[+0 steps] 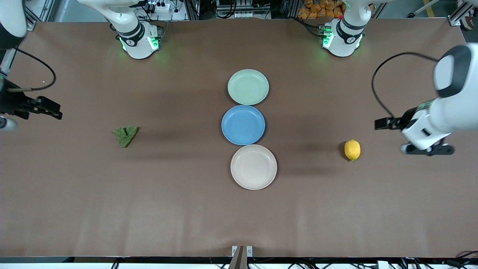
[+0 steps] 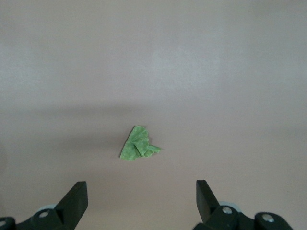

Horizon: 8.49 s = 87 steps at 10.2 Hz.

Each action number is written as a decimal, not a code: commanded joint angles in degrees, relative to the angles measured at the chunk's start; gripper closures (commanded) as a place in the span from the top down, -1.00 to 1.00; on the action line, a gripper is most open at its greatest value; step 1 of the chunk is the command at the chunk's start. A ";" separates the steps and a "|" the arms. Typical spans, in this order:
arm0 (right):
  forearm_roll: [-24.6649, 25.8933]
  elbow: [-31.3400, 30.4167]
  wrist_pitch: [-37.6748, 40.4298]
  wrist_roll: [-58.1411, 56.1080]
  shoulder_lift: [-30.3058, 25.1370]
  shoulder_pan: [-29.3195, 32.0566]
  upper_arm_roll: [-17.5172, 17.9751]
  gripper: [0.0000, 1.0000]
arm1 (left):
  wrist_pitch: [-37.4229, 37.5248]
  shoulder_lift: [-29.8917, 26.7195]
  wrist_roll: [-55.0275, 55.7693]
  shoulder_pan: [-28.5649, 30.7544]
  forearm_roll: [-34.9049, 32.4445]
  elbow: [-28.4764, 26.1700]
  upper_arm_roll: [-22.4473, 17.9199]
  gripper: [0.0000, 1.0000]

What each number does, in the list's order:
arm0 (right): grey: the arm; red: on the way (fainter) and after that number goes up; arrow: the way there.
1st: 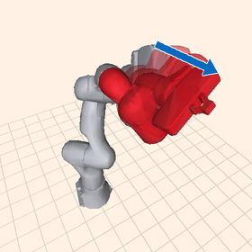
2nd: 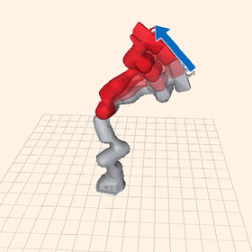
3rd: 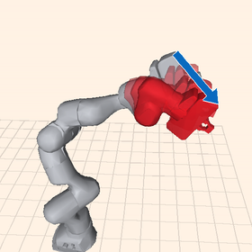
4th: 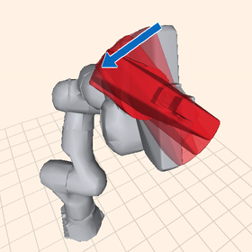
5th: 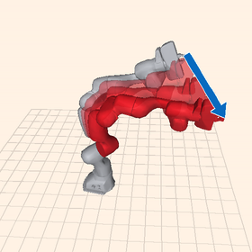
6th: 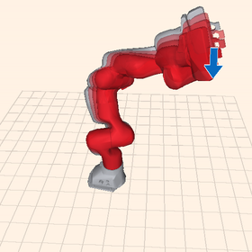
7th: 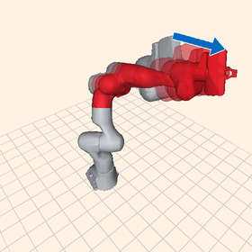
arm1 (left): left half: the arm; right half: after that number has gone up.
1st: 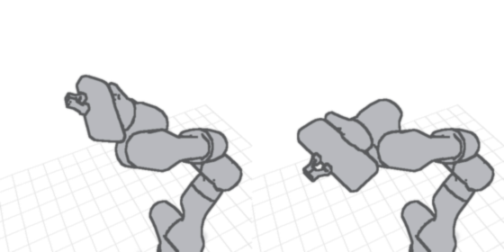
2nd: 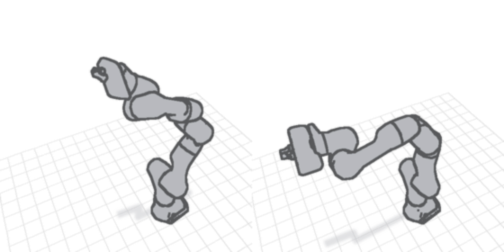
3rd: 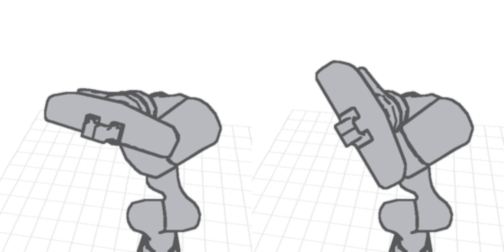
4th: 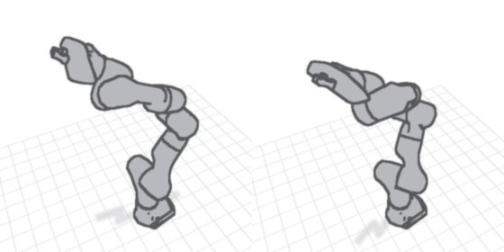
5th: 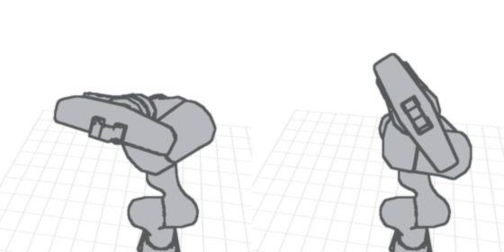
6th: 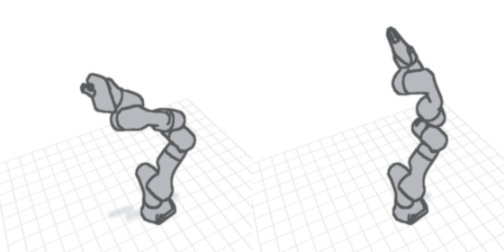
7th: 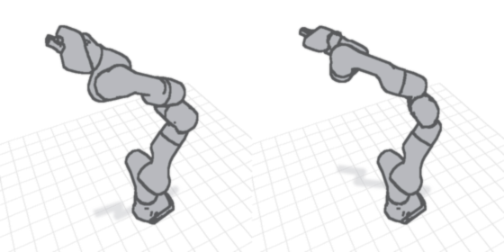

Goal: Place lemon and lettuce in plates

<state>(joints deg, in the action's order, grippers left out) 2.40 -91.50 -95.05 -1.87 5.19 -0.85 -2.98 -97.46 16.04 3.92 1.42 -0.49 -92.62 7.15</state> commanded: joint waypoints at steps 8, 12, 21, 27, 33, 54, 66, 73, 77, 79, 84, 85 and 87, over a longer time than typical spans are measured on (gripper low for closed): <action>-0.99 -35.29 -41.32 0.81 -3.70 0.23 0.17 1.00 | -18.89 11.28 -0.14 -1.16 -1.26 -10.74 -0.21 1.00; -0.99 -42.35 -49.53 6.44 0.69 -0.21 1.05 1.00 | -22.15 15.25 -0.14 -0.63 -7.51 -10.83 -0.03 1.00; -0.99 -44.11 -60.26 15.58 13.80 -0.74 2.28 1.00 | -23.83 19.12 -1.10 -0.37 -6.90 -10.30 0.06 0.31; -0.82 -45.69 -61.31 15.14 14.50 0.32 2.28 0.43 | -23.39 15.88 -0.50 -1.68 -6.46 -9.25 1.80 -1.00; -0.73 -45.34 -60.27 14.53 14.33 0.67 2.19 -1.00 | -22.95 17.00 8.19 -3.69 -0.22 -0.30 12.70 -1.00; -0.90 -24.43 -42.50 67.96 17.40 -35.54 22.82 -1.00 | -40.28 30.21 42.23 -24.63 -1.62 7.10 7.18 1.00; -0.55 -19.42 -29.34 71.66 14.86 -30.81 26.36 1.00 | -21.30 11.05 34.93 -13.38 -9.18 7.19 5.42 1.00; 0.50 -19.59 -17.46 49.56 7.83 -5.34 26.72 1.00 | -7.67 2.00 26.86 -6.61 -2.68 7.63 5.86 1.00; 0.24 -19.33 -17.54 26.11 3.70 0.32 17.87 1.00 | -0.82 0.93 17.47 -3.54 -2.50 10.09 5.59 1.00; -0.29 -18.80 -17.45 14.75 1.85 0.06 11.36 1.00 | -0.10 -1.35 16.65 -2.83 -2.59 10.00 5.60 1.00; 0.06 -7.40 -6.75 -0.85 0.35 -0.47 2.20 1.00 | 1.57 -3.72 15.60 -1.60 -2.24 10.00 5.59 1.00; 0.33 -4.85 -2.56 -0.51 0.18 -0.56 2.02 1.00 | 3.49 -5.65 15.51 -0.99 -1.19 9.91 5.51 1.00; 0.42 1.48 4.49 -0.24 0.18 -0.74 0.87 1.00 | 6.92 -7.24 13.85 1.73 -0.74 9.82 5.51 1.00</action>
<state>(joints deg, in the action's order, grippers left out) 2.52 -94.48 -95.00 -1.79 5.25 -0.75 -1.04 -93.05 11.29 20.86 0.54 -2.95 -82.18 12.39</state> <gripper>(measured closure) 0.000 0.000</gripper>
